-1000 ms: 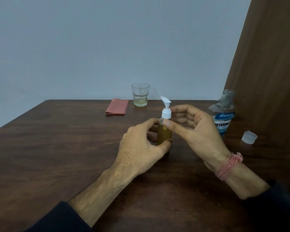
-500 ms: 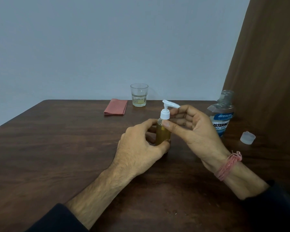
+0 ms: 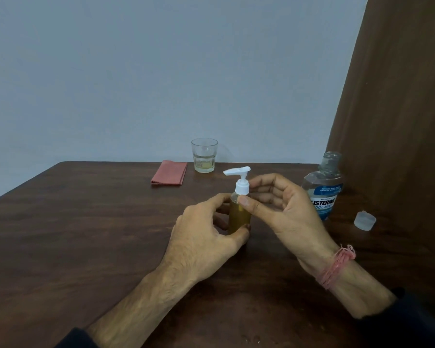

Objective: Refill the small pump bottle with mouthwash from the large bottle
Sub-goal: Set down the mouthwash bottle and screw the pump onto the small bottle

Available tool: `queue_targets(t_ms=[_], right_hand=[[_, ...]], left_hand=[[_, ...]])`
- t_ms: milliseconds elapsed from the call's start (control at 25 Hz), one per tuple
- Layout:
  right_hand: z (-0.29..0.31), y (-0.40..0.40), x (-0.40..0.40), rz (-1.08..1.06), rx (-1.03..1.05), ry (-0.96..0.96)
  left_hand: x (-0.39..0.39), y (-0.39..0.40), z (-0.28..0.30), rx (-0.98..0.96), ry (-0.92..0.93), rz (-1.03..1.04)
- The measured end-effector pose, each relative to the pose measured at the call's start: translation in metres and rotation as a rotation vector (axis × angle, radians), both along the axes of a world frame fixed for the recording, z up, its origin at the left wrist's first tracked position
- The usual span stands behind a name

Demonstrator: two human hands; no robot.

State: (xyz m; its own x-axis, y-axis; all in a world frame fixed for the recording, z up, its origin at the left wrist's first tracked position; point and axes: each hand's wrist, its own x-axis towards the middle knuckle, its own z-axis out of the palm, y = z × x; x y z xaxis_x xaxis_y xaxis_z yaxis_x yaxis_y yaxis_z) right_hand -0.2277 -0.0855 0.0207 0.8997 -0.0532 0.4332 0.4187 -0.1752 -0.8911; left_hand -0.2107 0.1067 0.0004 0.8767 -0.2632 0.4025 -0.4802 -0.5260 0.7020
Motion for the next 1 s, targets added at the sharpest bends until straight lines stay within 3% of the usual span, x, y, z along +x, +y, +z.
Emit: queue_targets(t_ms=[720, 1000], right_hand=[[0.0016, 0.004, -0.003, 0.052, 0.003, 0.033], [0.004, 0.0048, -0.0058, -0.138, -0.073, -0.116]], left_hand=[[0.0001, 0.0007, 0.0013, 0.041, 0.022, -0.062], [0.0009, -0.0008, 0.0011, 0.031, -0.015, -0.048]])
